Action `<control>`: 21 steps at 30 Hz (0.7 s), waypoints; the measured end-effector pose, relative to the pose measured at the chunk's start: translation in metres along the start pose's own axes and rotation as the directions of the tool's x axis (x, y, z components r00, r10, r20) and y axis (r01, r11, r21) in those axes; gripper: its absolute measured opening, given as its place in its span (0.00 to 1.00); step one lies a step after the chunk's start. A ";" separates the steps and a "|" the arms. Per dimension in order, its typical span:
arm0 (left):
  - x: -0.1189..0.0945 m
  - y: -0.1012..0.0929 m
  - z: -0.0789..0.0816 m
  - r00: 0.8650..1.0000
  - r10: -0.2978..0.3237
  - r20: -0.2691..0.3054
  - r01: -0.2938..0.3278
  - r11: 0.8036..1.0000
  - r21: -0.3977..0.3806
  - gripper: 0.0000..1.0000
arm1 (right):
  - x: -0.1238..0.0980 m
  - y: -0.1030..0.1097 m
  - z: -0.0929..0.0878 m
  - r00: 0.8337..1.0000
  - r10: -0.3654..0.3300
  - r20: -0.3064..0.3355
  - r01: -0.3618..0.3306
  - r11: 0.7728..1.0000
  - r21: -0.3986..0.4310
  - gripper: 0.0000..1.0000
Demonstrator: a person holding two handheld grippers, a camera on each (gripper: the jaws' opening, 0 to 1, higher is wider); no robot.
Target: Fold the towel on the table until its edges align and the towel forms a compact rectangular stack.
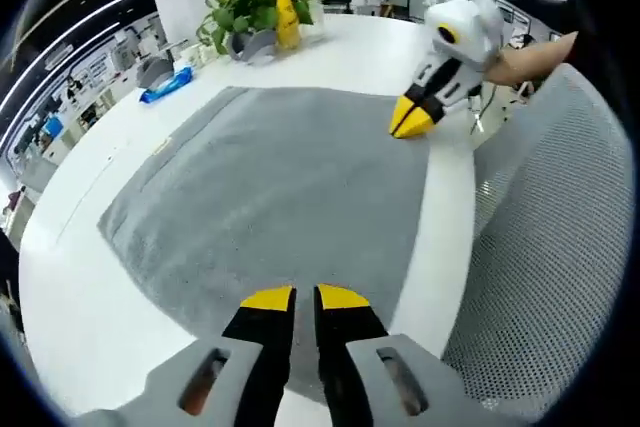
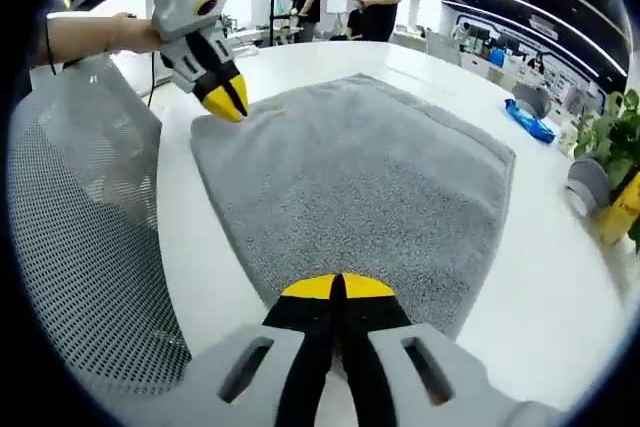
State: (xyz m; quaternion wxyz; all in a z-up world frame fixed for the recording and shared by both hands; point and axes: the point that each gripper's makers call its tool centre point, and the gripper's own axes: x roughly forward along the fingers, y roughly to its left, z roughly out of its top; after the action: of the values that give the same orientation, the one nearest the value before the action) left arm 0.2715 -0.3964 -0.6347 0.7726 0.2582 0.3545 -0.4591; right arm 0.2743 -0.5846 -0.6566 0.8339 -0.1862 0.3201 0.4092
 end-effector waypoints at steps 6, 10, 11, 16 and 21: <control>-0.014 0.000 -0.028 0.998 0.018 -0.054 -0.018 1.000 0.011 0.17 | -0.010 -0.001 0.002 1.000 0.029 0.005 -0.029 0.999 0.016 0.03; -0.022 0.003 -0.040 0.996 0.033 -0.080 -0.032 0.999 0.015 0.17 | -0.033 -0.005 -0.002 1.000 0.008 0.015 -0.007 0.999 -0.040 0.09; -0.023 0.002 -0.040 0.997 0.031 -0.075 -0.031 1.000 0.005 0.17 | -0.039 -0.007 -0.004 1.000 0.005 0.025 -0.004 0.999 -0.045 0.08; -0.019 -0.009 -0.040 0.996 0.001 -0.087 0.001 1.000 0.014 0.17 | -0.066 -0.013 -0.026 0.999 -0.014 0.036 0.015 1.000 -0.008 0.12; -0.022 -0.009 -0.044 0.994 0.005 -0.109 -0.002 1.000 0.029 0.17 | -0.075 -0.017 -0.041 0.999 -0.045 -0.009 0.045 0.999 -0.029 0.15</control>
State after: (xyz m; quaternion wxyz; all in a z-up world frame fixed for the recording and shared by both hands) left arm 0.2426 -0.3570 -0.6452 0.7489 0.2947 0.3892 -0.4481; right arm 0.2382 -0.6602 -0.6343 0.8387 -0.2074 0.3137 0.3940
